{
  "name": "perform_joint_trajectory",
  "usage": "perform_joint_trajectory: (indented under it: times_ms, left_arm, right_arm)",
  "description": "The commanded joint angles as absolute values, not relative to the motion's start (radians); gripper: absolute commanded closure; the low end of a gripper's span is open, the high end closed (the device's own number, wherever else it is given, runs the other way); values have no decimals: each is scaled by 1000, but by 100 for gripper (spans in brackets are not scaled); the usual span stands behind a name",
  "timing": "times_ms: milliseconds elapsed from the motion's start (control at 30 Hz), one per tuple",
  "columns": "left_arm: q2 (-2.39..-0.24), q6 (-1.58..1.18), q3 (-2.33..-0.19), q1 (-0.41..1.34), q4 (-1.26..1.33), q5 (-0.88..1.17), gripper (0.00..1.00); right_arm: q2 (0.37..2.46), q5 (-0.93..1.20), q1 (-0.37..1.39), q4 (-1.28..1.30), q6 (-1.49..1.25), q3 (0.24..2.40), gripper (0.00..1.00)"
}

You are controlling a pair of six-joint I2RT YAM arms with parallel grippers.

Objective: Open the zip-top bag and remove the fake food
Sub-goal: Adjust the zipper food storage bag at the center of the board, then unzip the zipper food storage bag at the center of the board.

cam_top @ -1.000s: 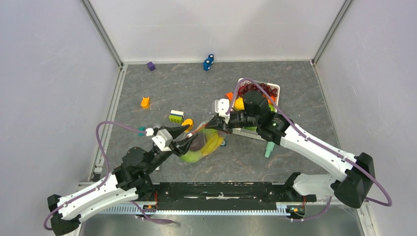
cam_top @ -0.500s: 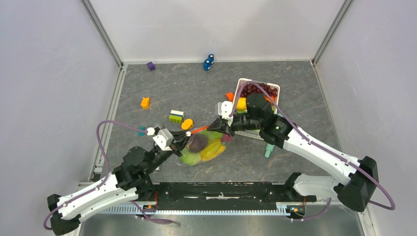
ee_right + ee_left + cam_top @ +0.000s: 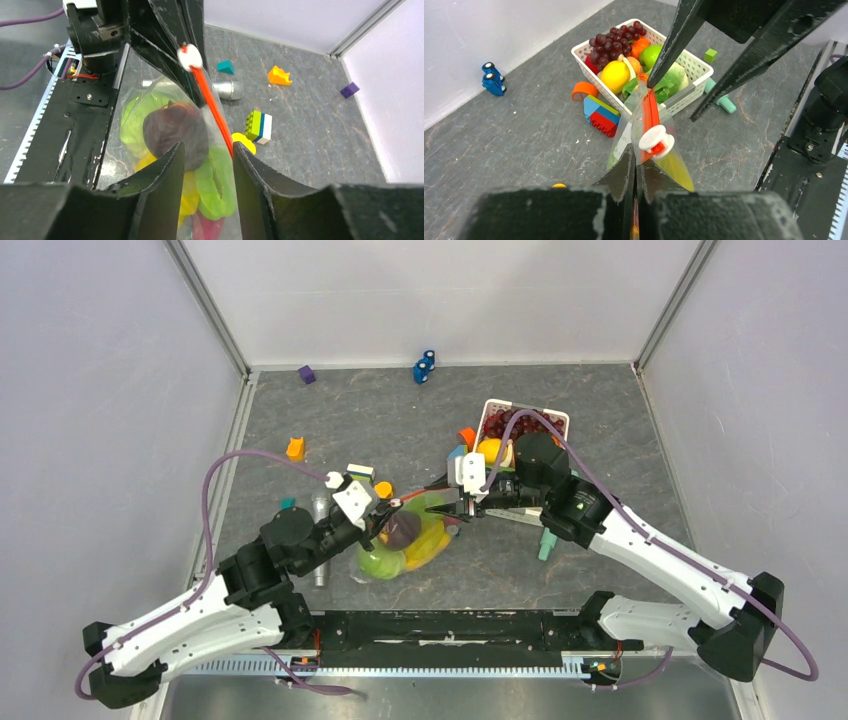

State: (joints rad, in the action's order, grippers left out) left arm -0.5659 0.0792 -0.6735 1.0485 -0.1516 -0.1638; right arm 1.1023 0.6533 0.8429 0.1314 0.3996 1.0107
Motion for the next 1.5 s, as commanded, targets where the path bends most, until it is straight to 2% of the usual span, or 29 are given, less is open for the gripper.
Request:
perform_joint_trajectory:
  times_ms: [0,133,300,633,767,900,1100,1333,1467]
  left_arm:
    - [-637,37,-842,1042,-265,-148,98]
    - [-703,12,-926,1043,-339,-128,98]
    - [-712,11,-939,1043,-342,-115,98]
    - [-684,-24,-924,1042,-330,-113,98]
    - [-680,-28,-916,1042,-324,-108,98]
    - [-679,-25,-911,1042,-323,-96,98]
    - [-677,-20,-910,1043,-322,-85,98]
    - [-669,-21,-904,1042,-318,-78,98]
    - [-663,-22,-900,1042,-314,-79,98]
  right_arm:
    - [1096,650,878,135,445,1107,51]
    - [1105,637,932,128,461,1143,45]
    - [1127,577,1005,122,482,1173,45]
    - [1151,453,1060,80,503,1148,50]
    - [1149,443,1062,64,499,1136,60]
    - [1149,418,1061,55,504,1130,50]
    - [1156,389,1062,66,523,1127,47]
    - [1166,405,1061,76,528,1128,59]
    - [1171,400,1062,88,535,1128,60]
